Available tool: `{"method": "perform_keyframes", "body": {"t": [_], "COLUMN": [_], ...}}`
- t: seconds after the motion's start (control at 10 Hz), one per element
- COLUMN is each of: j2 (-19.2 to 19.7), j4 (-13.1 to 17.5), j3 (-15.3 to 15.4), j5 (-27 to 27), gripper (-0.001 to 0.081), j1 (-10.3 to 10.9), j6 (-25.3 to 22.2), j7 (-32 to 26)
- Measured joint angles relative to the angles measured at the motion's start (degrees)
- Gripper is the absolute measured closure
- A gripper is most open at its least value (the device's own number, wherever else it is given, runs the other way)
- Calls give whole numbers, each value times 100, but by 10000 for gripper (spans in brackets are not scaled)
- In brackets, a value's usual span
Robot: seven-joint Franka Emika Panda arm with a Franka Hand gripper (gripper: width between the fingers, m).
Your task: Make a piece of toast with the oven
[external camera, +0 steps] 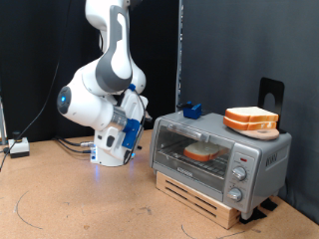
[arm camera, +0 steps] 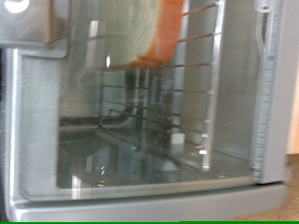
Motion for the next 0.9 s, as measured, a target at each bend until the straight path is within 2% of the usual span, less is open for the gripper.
{"method": "perform_keyframes", "body": {"t": [0.3, 0.4, 0.5, 0.7, 0.8, 0.9], "j2": [542, 538, 548, 771, 957, 1162], "j4": [434, 424, 440, 718, 899, 1131], "j3": [-209, -196, -188, -135, -87, -18], "j5": [-98, -98, 191, 1066, 1349, 1337], "gripper": [-3, -3, -3, -3, -3, -3], "j1": [-173, -171, -170, -163, -152, -130], "j6": [-22, -19, -115, -549, -756, -957], "j7": [-59, -59, 44, 92, 167, 425]}}
